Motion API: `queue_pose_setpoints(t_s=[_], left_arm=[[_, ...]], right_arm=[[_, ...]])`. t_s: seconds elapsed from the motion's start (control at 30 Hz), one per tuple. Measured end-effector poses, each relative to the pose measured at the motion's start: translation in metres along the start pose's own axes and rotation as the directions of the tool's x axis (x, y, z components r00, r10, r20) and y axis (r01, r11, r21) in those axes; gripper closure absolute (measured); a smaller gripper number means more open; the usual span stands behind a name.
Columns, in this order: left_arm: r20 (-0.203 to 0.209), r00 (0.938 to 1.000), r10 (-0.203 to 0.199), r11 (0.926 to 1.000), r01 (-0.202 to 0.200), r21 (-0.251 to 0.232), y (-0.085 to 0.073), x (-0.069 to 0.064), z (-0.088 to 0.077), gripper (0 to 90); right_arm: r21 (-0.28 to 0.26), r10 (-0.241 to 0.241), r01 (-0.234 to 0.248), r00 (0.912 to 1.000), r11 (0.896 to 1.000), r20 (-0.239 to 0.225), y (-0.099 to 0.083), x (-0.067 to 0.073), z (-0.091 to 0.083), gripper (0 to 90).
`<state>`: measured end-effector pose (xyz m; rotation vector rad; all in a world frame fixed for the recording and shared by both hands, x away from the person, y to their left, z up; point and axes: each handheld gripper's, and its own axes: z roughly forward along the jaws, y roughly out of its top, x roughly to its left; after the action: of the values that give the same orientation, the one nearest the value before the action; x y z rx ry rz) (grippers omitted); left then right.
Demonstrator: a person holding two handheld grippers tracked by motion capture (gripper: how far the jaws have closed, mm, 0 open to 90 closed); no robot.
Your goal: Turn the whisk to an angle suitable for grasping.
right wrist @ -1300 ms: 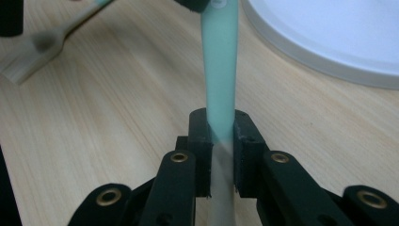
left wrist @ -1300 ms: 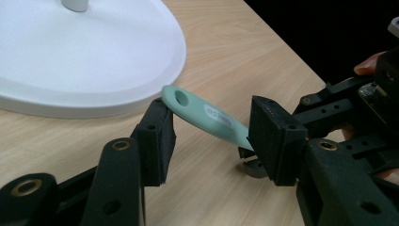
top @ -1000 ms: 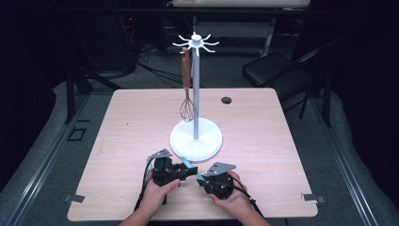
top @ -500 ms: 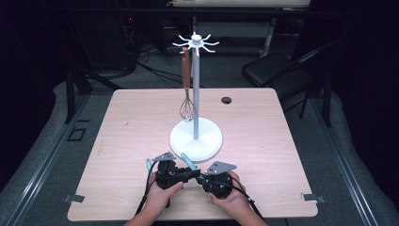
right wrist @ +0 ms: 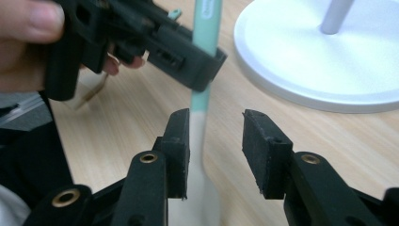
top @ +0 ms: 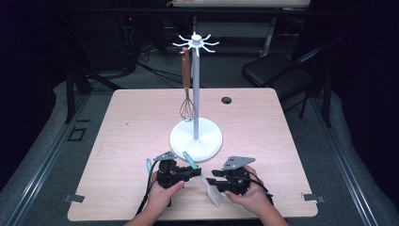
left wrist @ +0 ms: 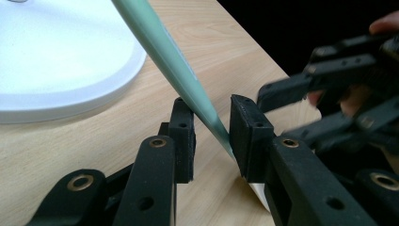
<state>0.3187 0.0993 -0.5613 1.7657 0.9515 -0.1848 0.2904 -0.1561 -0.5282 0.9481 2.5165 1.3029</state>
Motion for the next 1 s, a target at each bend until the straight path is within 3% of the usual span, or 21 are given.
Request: queue_pose_setpoints(t_s=[0.07, 0.17, 0.33, 0.43, 0.67, 0.77, 0.9, 0.97, 1.0], left_arm=[[0.004, 1.0000, 0.003, 1.0000, -0.003, -0.003, 0.003, -0.003, 0.001, 72.9], [0.014, 0.9998, 0.012, 0.9998, -0.012, -0.016, 0.008, -0.010, 0.006, 75.6], [0.044, 0.9979, 0.047, 0.9987, -0.046, -0.020, 0.018, -0.027, 0.015, 80.0], [0.056, 0.9958, 0.072, 0.9973, -0.071, -0.014, 0.022, -0.036, 0.019, 81.6], [0.099, 0.9906, 0.095, 0.9952, -0.097, 0.013, 0.029, -0.046, 0.022, 83.8], [0.125, 0.9844, 0.123, 0.9913, -0.128, 0.030, 0.033, -0.050, 0.020, 84.0], [0.135, 0.9728, 0.188, 0.9793, -0.196, 0.050, 0.046, -0.056, 0.010, 84.0], [0.140, 0.9614, 0.237, 0.9662, -0.248, 0.070, 0.057, -0.059, 0.003, 84.1], [0.147, 0.9524, 0.267, 0.9572, -0.280, 0.073, 0.064, -0.060, -0.001, 84.0]], right_arm=[[-0.007, 0.000, 0.000, 0.9986, 1.000, 0.053, 0.000, -0.008, -0.007, 62.7], [-0.029, 0.066, -0.063, 0.9929, 0.998, 0.099, -0.006, -0.025, -0.014, 63.5], [-0.017, 0.163, -0.162, 0.9778, 0.987, 0.131, -0.018, -0.046, -0.013, 64.9], [0.010, 0.161, -0.164, 0.9756, 0.986, 0.149, -0.023, -0.050, -0.010, 64.7], [0.020, 0.150, -0.155, 0.9754, 0.988, 0.161, -0.025, -0.050, -0.006, 64.5], [0.017, 0.157, -0.162, 0.9750, 0.987, 0.157, -0.027, -0.050, -0.005, 64.5], [0.013, 0.153, -0.157, 0.9756, 0.987, 0.157, -0.027, -0.050, -0.006, 64.5], [0.007, 0.158, -0.161, 0.9747, 0.987, 0.158, -0.028, -0.051, -0.006, 64.5], [0.008, 0.159, -0.162, 0.9749, 0.987, 0.156, -0.028, -0.051, -0.006, 64.5]])
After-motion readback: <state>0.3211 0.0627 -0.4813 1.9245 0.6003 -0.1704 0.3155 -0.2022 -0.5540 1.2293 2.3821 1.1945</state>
